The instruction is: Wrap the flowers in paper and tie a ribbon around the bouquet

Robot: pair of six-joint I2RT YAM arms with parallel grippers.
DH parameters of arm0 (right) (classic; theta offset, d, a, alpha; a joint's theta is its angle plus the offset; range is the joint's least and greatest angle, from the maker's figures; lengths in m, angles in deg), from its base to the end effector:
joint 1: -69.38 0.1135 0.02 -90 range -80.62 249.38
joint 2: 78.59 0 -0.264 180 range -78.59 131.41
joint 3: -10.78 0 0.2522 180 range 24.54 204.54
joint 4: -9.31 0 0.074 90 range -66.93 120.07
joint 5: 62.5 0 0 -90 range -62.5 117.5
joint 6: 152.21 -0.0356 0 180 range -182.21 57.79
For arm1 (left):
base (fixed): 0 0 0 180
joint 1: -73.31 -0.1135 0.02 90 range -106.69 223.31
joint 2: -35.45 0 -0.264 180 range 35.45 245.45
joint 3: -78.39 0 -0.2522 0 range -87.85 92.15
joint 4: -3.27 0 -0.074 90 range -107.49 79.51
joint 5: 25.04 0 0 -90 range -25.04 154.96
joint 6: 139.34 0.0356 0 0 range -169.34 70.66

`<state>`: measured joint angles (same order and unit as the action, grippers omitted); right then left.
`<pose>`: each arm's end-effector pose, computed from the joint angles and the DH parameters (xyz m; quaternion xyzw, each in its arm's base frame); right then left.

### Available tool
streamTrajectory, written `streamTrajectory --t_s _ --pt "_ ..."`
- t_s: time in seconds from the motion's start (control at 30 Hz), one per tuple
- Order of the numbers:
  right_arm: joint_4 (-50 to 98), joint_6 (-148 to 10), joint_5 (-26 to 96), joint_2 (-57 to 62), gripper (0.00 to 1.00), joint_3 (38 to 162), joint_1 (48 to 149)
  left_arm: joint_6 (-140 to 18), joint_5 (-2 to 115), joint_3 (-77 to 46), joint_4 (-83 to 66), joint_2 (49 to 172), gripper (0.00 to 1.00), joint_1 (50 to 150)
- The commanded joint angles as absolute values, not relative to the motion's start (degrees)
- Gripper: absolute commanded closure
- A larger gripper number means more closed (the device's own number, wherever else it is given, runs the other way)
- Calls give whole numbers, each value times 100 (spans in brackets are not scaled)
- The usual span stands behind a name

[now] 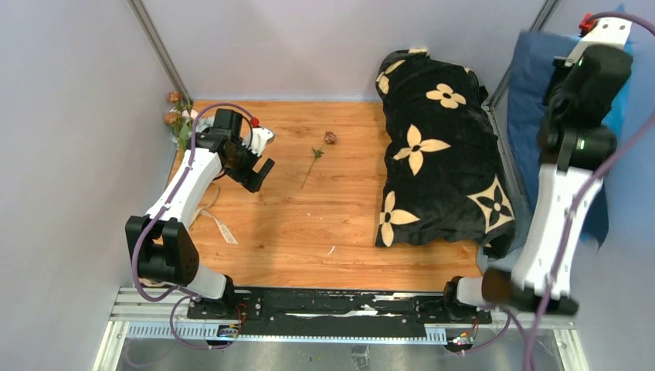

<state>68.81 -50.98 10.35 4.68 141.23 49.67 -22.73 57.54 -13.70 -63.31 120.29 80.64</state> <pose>0.2469 -0.0996 0.5376 0.1502 0.7612 -0.2773 0.5667 0.2938 -0.0424 0.2921 0.2977 0.9247 -0.0238 0.2360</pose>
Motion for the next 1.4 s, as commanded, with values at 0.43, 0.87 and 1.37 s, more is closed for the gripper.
streamTrajectory --t_s 0.43,0.87,1.37 --pt "2951 -7456 2307 -337 100 11381 9346 -3074 5711 -78 -4899 14201 5 9521" --pt "3111 -6684 529 -667 100 11456 8829 -3018 6804 1733 -4621 16621 12 9947" --pt "3274 -6167 1483 -799 100 11517 8729 -3037 6952 2656 -5425 17237 100 10062"
